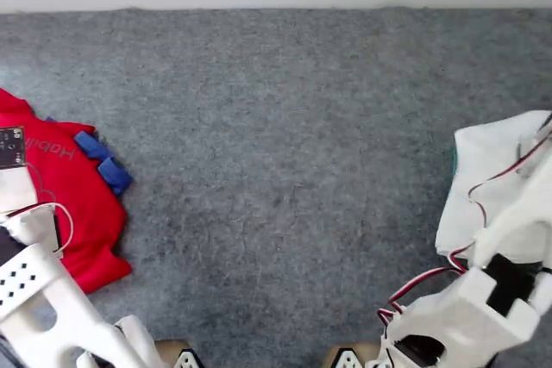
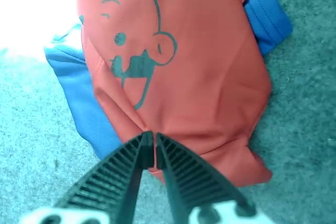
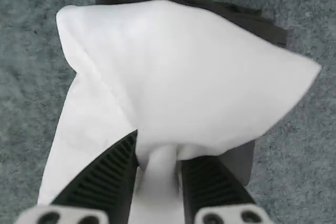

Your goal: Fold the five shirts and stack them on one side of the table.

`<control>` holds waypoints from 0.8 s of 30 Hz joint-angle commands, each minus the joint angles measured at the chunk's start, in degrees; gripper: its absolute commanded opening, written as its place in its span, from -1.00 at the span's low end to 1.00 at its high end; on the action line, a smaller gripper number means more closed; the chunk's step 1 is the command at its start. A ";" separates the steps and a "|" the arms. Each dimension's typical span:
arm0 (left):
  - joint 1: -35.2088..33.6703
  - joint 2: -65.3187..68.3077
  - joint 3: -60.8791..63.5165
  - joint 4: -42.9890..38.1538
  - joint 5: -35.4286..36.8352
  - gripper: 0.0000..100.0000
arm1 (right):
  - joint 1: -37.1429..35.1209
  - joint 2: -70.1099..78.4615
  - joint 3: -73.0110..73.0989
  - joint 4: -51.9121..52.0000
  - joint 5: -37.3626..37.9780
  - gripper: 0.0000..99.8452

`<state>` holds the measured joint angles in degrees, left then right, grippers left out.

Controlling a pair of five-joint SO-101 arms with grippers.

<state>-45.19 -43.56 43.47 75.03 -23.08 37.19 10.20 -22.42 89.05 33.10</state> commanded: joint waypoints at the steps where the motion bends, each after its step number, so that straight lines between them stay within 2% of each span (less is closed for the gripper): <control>1: 0.44 -0.79 -1.01 -0.70 -0.53 -0.97 | 2.24 -0.92 -2.02 -1.10 0.79 -0.46; 3: 0.44 -0.79 -1.01 -0.70 -0.53 -0.97 | 2.24 -1.63 -4.66 0.57 -0.35 -0.26; 5: 0.44 -0.79 -1.01 -0.70 -0.53 -0.97 | 1.27 -2.33 -7.03 2.68 -0.79 -0.25; 10: 0.44 -0.79 -1.01 -0.70 -0.53 -0.97 | -1.54 -3.47 -9.76 5.32 -0.62 -0.52; 15: 0.44 -1.05 -1.01 -0.70 -0.53 -0.97 | -2.95 -2.59 -9.49 5.32 -0.62 -1.00; 17: 0.44 -1.05 -1.01 -0.70 -0.53 -0.97 | -3.38 -0.75 -9.49 5.23 -0.97 -0.92; 24: 0.44 -0.79 -0.92 -0.70 -4.13 -0.97 | -7.69 12.44 -9.58 -3.91 -1.05 -0.91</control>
<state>-45.19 -43.56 43.47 75.03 -25.89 31.91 19.25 -29.98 89.05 32.57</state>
